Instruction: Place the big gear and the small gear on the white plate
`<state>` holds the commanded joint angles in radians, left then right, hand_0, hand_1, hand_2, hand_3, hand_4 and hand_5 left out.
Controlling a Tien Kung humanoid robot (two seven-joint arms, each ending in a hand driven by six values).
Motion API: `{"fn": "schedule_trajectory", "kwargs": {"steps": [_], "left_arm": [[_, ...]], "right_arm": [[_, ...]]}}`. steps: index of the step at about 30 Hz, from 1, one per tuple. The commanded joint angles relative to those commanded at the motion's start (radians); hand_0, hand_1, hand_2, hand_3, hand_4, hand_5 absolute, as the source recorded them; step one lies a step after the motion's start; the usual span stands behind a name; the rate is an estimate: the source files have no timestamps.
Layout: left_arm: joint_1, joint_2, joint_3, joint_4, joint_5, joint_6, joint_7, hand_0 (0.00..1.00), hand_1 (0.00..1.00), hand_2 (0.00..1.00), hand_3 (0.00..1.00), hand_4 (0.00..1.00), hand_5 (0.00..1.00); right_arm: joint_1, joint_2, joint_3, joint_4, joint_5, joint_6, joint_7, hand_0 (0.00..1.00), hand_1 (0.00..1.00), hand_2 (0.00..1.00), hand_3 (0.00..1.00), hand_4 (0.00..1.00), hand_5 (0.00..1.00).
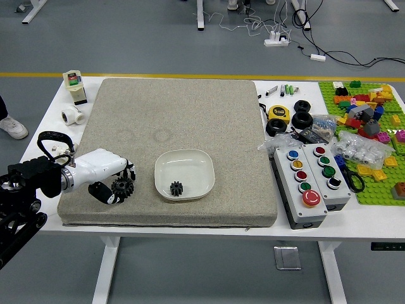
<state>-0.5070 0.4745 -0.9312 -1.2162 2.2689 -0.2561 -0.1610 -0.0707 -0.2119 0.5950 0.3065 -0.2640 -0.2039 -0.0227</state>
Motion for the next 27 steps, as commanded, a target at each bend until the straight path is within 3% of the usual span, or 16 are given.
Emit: {"fn": "schedule_trajectory", "kwargs": {"steps": [1, 6, 7, 12, 13, 21, 27], "left_arm": [[0.000, 0.000, 0.001, 0.001, 0.000, 0.001, 0.001, 0.416, 0.494, 0.534, 0.582, 0.455, 0.002], [-0.001, 0.002, 0.001, -0.001, 0.000, 0.001, 0.007, 0.416, 0.494, 0.534, 0.582, 0.455, 0.002], [-0.002, 0.002, 0.001, -0.002, 0.000, 0.001, 0.008, 0.338, 0.439, 0.486, 0.554, 0.156, 0.002], [-0.004, 0.003, -0.007, -0.017, 0.000, -0.002, 0.012, 0.338, 0.439, 0.486, 0.554, 0.156, 0.002], [-0.005, 0.004, -0.010, -0.022, 0.000, -0.002, 0.012, 0.319, 0.428, 0.474, 0.544, 0.069, 0.002], [-0.029, -0.006, -0.016, -0.055, -0.004, 0.001, 0.016, 0.310, 0.422, 0.468, 0.541, 0.028, 0.002], [-0.082, -0.056, -0.002, -0.062, -0.031, 0.025, 0.014, 0.307, 0.418, 0.468, 0.542, 0.029, 0.002]], "right_arm": [[0.000, 0.000, 0.000, 0.000, 0.000, 0.000, 0.000, 0.768, 0.807, 0.840, 0.796, 0.951, 0.800], [0.000, 0.000, -0.001, 0.000, 0.001, 0.000, 0.000, 0.768, 0.807, 0.840, 0.796, 0.951, 0.800], [0.000, 0.000, 0.000, 0.000, 0.000, 0.000, 0.000, 0.768, 0.807, 0.839, 0.796, 0.951, 0.800], [0.001, 0.000, 0.001, 0.000, 0.000, 0.000, 0.000, 0.768, 0.807, 0.839, 0.796, 0.951, 0.800], [0.001, 0.000, 0.001, 0.000, 0.000, 0.000, 0.000, 0.768, 0.808, 0.839, 0.796, 0.951, 0.800], [0.001, 0.000, 0.001, 0.000, 0.000, 0.000, 0.000, 0.769, 0.808, 0.839, 0.796, 0.951, 0.800], [0.002, 0.000, 0.000, 0.001, 0.001, 0.000, 0.000, 0.767, 0.808, 0.839, 0.795, 0.951, 0.800]]}}
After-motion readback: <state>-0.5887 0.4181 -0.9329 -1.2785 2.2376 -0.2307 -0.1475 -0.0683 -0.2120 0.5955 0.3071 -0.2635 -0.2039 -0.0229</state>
